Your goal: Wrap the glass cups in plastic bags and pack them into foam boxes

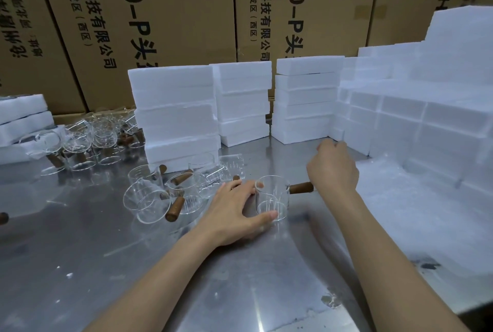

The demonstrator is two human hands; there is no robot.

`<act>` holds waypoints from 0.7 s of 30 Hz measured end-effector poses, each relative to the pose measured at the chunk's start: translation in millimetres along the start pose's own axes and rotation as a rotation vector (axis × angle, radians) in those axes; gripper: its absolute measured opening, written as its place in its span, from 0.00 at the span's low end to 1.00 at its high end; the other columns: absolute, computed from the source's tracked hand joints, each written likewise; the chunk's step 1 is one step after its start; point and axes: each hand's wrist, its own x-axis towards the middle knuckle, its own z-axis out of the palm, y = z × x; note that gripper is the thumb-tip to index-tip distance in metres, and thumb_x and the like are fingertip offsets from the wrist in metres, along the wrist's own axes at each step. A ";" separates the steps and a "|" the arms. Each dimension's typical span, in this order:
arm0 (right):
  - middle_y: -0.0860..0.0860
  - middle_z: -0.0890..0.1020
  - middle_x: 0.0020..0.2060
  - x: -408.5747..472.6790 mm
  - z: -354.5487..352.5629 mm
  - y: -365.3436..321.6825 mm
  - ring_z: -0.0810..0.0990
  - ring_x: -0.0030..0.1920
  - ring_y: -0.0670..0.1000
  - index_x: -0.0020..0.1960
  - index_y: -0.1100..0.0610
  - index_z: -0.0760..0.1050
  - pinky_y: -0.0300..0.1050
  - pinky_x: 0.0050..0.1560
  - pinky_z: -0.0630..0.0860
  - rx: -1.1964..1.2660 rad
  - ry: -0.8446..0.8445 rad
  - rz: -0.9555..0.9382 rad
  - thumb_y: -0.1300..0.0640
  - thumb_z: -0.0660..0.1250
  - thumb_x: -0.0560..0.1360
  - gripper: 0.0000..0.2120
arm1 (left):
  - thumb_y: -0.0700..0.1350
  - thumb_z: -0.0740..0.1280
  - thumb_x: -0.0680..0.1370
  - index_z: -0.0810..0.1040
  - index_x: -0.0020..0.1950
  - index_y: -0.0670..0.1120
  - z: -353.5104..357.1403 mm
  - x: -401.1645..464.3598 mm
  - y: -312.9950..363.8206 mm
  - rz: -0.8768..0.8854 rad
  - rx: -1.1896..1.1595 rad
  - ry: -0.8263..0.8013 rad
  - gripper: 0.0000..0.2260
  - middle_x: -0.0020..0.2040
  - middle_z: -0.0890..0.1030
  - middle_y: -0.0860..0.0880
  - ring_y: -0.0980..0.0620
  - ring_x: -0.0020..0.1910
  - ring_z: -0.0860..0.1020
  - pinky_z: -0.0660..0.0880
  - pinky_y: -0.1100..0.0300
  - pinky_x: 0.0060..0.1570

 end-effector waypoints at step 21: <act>0.61 0.77 0.55 4.3 -44.7 30.6 0.76 0.52 0.62 0.58 0.61 0.75 0.45 0.43 0.67 0.040 0.027 0.171 0.71 0.58 0.74 0.16 | 0.74 0.57 0.63 0.68 0.66 0.60 -3.2 -2.3 2.4 -0.003 0.026 -0.013 0.35 0.60 0.69 0.61 0.57 0.67 0.61 0.58 0.64 0.60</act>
